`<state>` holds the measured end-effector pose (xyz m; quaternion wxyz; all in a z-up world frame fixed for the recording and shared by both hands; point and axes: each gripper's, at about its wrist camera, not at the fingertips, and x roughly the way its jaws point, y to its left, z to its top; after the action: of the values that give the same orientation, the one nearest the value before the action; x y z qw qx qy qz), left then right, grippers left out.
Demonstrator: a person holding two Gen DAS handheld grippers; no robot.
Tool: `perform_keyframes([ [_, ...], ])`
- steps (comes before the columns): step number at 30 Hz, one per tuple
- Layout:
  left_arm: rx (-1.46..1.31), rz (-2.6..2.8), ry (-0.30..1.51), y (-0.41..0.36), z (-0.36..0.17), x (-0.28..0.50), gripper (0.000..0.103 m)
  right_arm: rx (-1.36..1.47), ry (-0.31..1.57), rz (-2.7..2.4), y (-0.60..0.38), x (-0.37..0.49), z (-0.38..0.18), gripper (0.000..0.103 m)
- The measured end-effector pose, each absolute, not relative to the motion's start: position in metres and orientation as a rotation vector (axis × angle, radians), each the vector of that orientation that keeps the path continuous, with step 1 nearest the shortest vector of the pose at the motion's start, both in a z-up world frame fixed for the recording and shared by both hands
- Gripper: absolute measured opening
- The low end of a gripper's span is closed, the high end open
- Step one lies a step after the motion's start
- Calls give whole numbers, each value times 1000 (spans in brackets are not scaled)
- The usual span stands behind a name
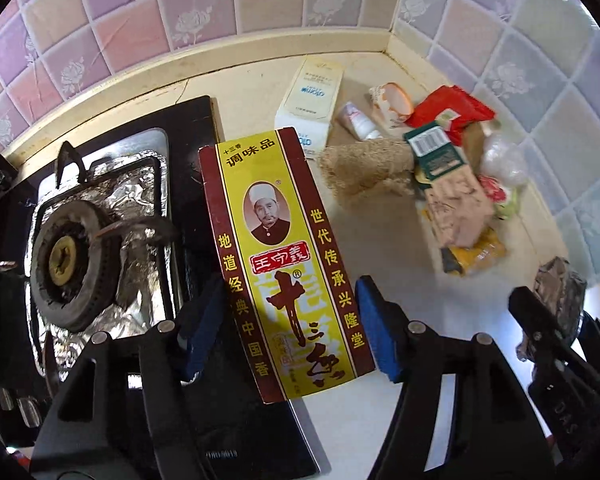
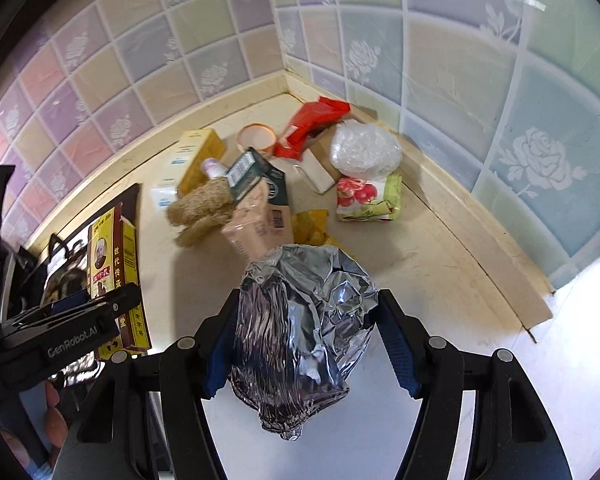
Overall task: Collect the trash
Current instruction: 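Lift the foil ball and spice box and carry them over the bin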
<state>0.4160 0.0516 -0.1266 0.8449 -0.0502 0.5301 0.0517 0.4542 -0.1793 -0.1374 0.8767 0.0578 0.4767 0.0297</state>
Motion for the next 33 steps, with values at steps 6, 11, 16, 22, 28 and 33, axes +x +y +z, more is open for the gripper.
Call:
perform_keyframes([
  [6, -109, 71, 1059, 37, -87, 357, 62, 73, 942, 111, -177, 410, -108, 65],
  [11, -119, 48, 1013, 24, -59, 303, 62, 41, 913, 148, -185, 363, -86, 65],
  [16, -122, 30, 968, 9, -38, 244, 62, -16, 891, 179, -190, 304, -71, 65],
  [22, -115, 14, 942, -16, -32, 168, 62, -47, 887, 219, -195, 237, -67, 65],
  [28, -124, 12, 976, -30, -52, 107, 62, -86, 911, 256, -201, 171, -87, 65],
  [33, -124, 4, 1034, -33, -81, 64, 62, -78, 973, 284, -205, 128, -124, 65],
])
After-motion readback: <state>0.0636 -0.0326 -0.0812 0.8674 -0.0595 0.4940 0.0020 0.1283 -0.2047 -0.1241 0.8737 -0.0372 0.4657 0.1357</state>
